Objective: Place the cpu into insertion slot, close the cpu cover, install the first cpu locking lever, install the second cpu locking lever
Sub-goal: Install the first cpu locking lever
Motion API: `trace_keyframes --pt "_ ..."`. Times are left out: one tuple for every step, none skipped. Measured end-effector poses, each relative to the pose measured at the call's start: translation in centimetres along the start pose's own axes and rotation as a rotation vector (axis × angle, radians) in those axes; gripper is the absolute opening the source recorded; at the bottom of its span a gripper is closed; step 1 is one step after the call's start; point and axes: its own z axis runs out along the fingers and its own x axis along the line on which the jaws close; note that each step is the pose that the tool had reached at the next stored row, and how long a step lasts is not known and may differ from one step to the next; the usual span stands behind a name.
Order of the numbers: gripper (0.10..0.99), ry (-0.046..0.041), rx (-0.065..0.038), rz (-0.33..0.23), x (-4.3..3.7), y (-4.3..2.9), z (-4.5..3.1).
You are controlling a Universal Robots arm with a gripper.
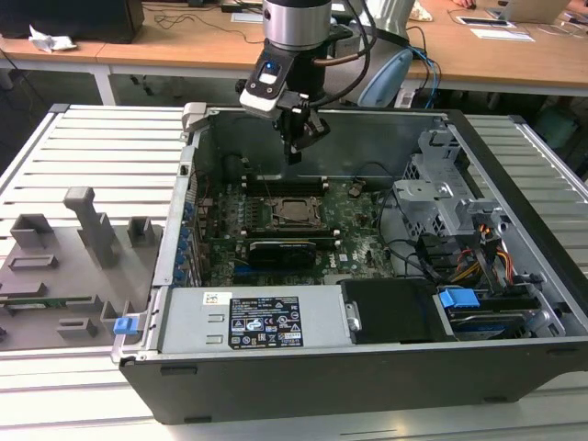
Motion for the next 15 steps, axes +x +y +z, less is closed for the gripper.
trace_keyframes --pt "0.106 0.001 0.0 -0.018 0.0 0.0 0.0" --pt "0.106 0.0018 0.0 -0.032 0.0 0.0 0.0" --pt "0.106 0.0028 0.0 -0.051 0.0 0.0 0.0" --pt "0.106 0.0038 0.0 -0.068 0.0 0.0 0.0" --pt "0.106 0.0044 0.0 -0.08 0.0 0.0 0.0" --pt "0.106 0.0051 0.0 -0.092 0.0 0.0 0.0" --pt "0.106 0.0059 0.0 -0.107 0.0 0.0 0.0" --pt "0.106 0.0064 0.0 -0.116 0.0 0.0 0.0" --pt "0.106 0.0067 0.0 -0.121 -0.01 0.0 0.0" --pt "0.106 0.0075 0.0 -0.136 0.0 0.0 0.0" --pt "0.106 0.0083 0.0 -0.15 -0.01 0.0 0.0" --pt "0.106 0.0091 0.0 -0.164 0.0 0.0 0.0" --pt "0.106 0.0099 0.0 -0.179 0.0 0.0 0.0" --pt "0.106 0.0113 0.0 -0.204 -0.01 0.0 0.0" --pt "0.106 0.0119 0.0 -0.215 -0.01 0.0 0.0"
